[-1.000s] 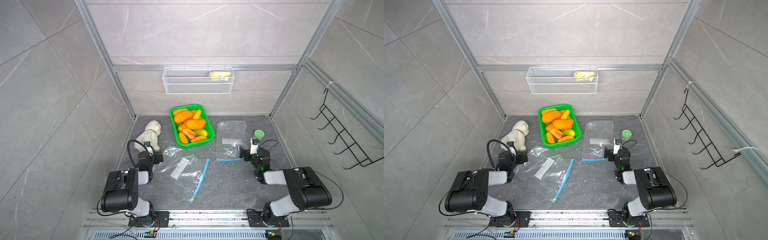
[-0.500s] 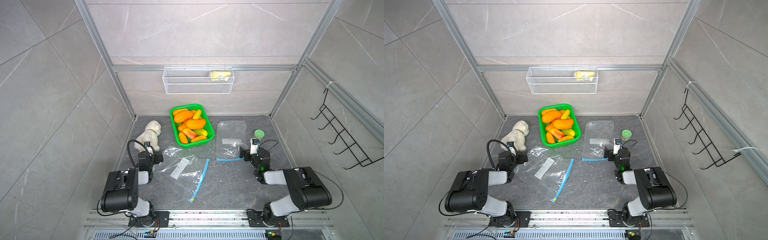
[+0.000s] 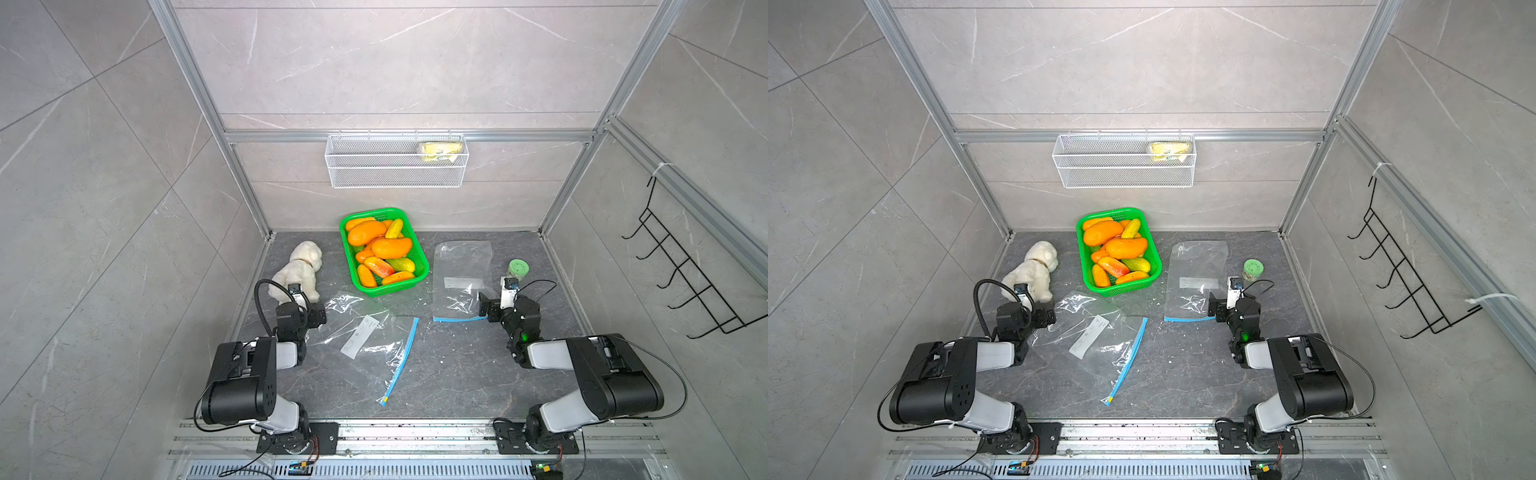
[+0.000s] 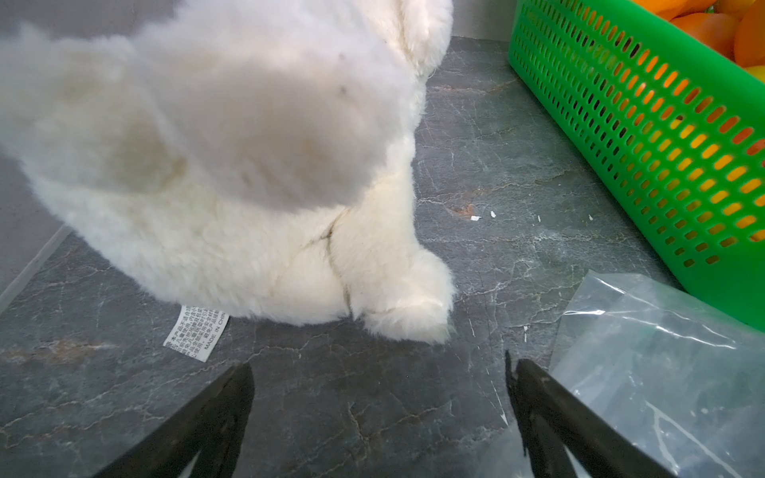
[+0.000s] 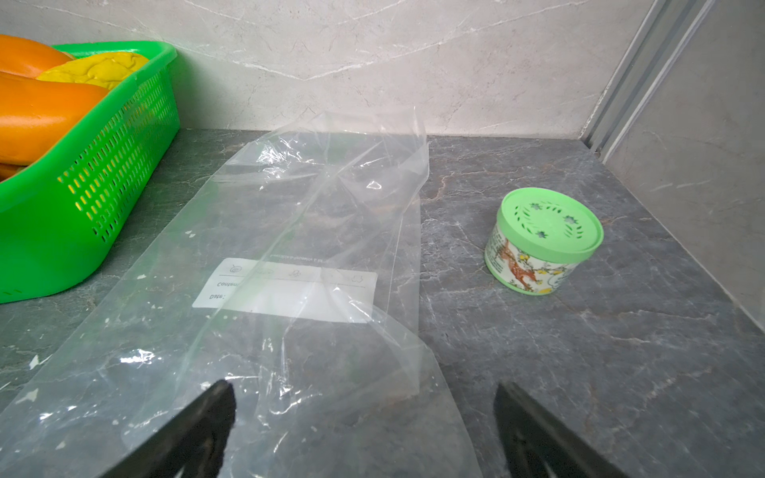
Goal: Place the mango in a zip-top bag and seal the zipper
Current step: Pick up the zipper food storage bag at the center of the board.
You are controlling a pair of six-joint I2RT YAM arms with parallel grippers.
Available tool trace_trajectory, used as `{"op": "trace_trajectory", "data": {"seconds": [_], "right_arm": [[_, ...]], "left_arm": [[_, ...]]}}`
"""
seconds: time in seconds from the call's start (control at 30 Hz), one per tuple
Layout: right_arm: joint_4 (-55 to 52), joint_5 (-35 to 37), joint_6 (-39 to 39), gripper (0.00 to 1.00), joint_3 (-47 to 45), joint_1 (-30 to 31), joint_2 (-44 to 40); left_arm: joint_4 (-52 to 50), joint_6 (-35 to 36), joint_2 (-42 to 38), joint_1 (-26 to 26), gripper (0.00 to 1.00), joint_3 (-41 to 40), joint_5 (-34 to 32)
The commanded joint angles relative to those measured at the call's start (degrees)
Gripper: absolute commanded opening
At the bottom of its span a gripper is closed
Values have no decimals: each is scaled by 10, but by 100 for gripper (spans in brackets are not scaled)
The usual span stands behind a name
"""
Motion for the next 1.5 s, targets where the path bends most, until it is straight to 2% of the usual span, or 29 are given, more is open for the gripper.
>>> {"op": "trace_trajectory", "data": {"seconds": [0.0,0.03,0.1,0.13,0.17,0.2,0.23,0.33,0.37,0.4,0.47,0.53,0.6,0.67,0.73,0.83,0.97,1.03,1.07,1.23,1.33,1.47], "right_arm": [[-10,27,-17,99,-14,11,-55],[-33,25,-27,99,-19,19,-90],[-118,11,-35,99,-5,32,-161],[-180,17,6,100,16,31,-195],[-230,64,100,99,35,31,-220],[-266,88,188,99,49,31,-234],[-283,48,240,99,63,27,-240],[-226,-160,280,100,82,27,-207],[-201,-200,307,99,84,27,-191],[-187,-234,338,99,88,31,-172],[-188,-273,372,99,99,45,-142],[-232,-254,365,99,105,70,-143],[-341,-199,327,100,127,100,-170],[-503,-92,278,100,171,142,-203],[-618,12,257,99,206,178,-227],[-656,42,289,100,220,183,-261],[-653,-32,254,99,231,182,-251],[-633,-73,256,99,224,183,-256],[-625,-76,262,100,218,184,-261],[-650,-42,262,100,216,187,-282],[-666,-31,255,100,218,187,-281],[-672,-29,253,100,216,187,-271]], "left_arm": [[-88,15,-71,-19,100,61,-38],[-154,4,-110,-30,100,89,-74],[-245,-115,-180,-33,100,135,-142],[-324,-201,-220,-32,100,170,-155],[-402,-256,-249,-32,100,206,-137],[-446,-272,-264,-31,100,231,-98],[-472,-274,-269,-31,100,252,-25],[-464,-290,-239,-45,100,275,225],[-471,-294,-229,-75,100,278,245],[-504,-279,-221,-132,100,287,215],[-567,-246,-212,-267,100,305,79],[-599,-229,-193,-371,100,315,7],[-626,-227,-168,-438,100,326,-31],[-647,-229,-140,-502,100,332,-82],[-657,-222,-108,-551,100,336,-107],[-648,-227,-70,-585,98,333,-102],[-632,-249,-38,-592,86,314,-126],[-639,-258,-9,-591,74,318,-160],[-643,-260,6,-591,72,324,-167],[-627,-269,48,-591,73,332,-168],[-621,-270,56,-591,82,332,-166],[-629,-274,45,-600,86,336,-170]]}}
